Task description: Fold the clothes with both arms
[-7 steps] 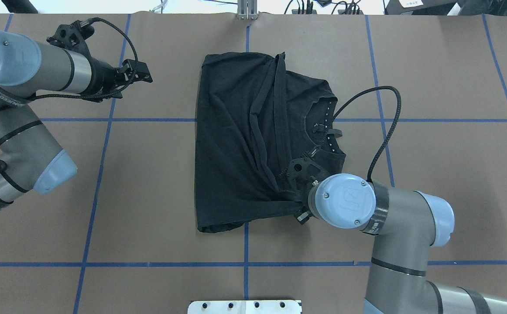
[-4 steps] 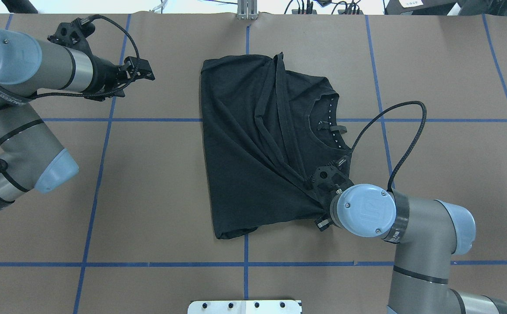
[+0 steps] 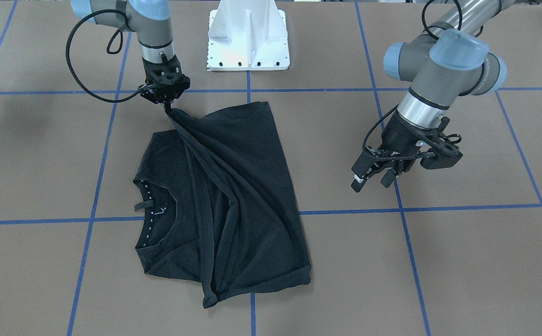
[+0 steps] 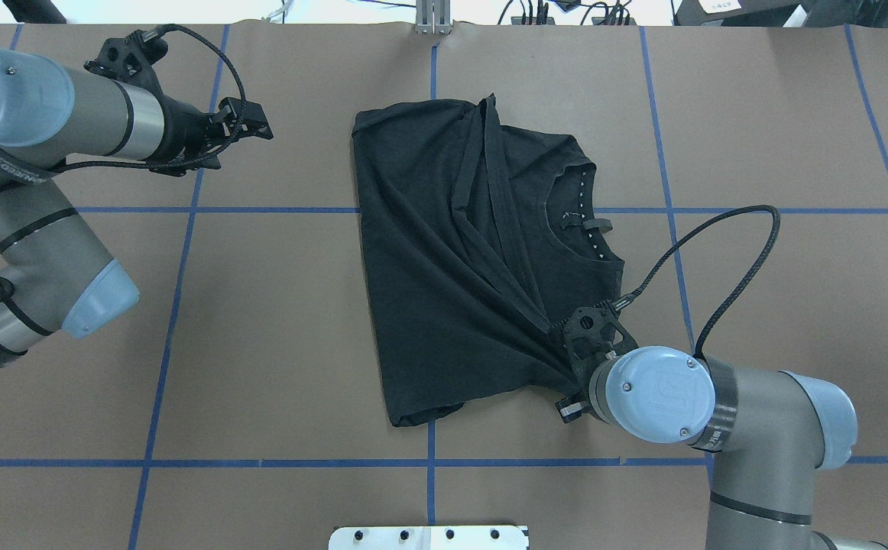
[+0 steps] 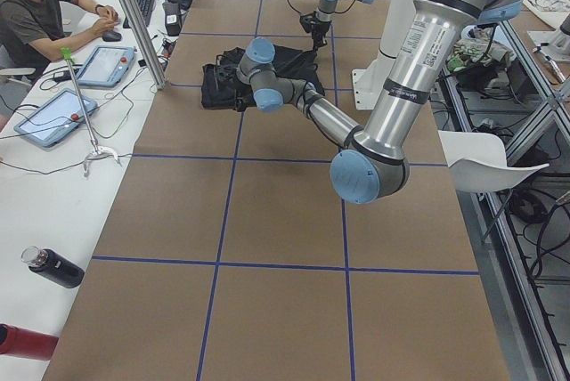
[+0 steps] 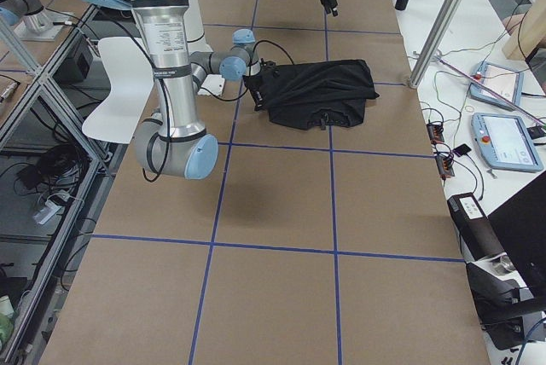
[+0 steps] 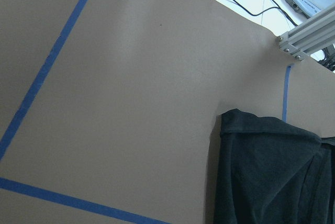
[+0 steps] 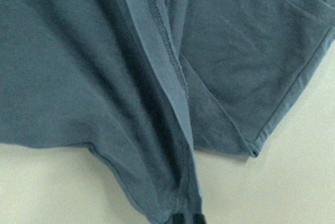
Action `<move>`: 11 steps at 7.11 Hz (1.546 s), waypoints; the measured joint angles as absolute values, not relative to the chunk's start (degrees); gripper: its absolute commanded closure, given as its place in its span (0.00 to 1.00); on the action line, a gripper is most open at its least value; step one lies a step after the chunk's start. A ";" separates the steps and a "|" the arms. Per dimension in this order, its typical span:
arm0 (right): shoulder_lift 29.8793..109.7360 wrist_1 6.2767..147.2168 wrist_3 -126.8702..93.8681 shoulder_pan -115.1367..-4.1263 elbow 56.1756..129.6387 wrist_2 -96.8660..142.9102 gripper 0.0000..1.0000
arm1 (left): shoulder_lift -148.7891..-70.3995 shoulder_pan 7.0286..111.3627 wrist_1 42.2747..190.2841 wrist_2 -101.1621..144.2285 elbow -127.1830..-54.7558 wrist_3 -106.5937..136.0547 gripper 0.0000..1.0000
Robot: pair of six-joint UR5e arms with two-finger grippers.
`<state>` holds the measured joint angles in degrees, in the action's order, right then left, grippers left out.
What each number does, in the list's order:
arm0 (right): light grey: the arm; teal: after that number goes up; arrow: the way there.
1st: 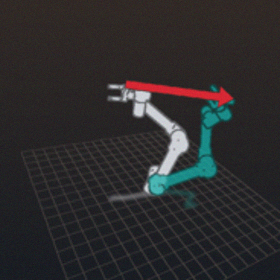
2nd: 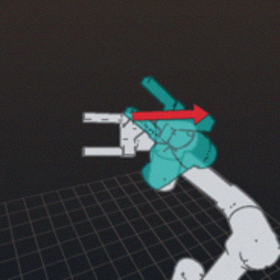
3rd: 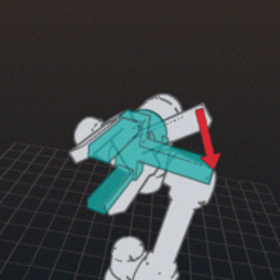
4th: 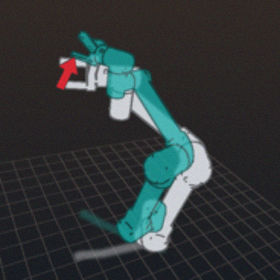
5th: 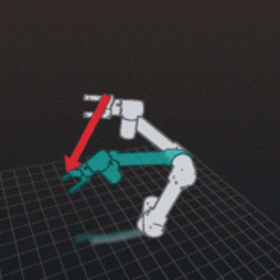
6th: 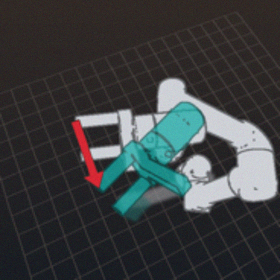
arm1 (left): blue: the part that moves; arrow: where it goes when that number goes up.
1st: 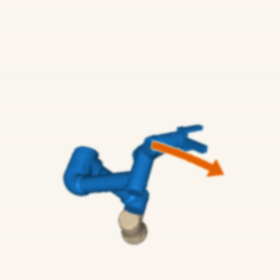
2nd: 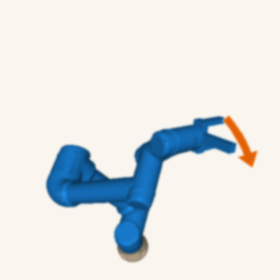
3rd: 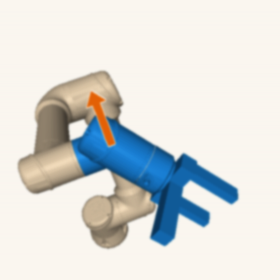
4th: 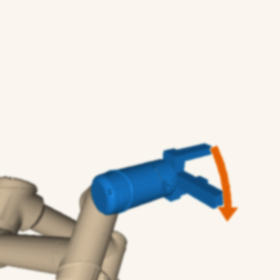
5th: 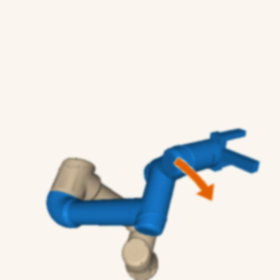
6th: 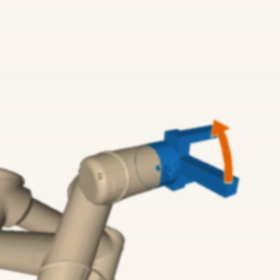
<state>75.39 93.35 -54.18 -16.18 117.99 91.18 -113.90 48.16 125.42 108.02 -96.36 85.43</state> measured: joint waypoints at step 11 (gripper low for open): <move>76.78 77.91 -101.26 -20.60 110.86 90.27 0.24 | -114.08 47.90 126.29 108.02 -93.41 85.15 0.01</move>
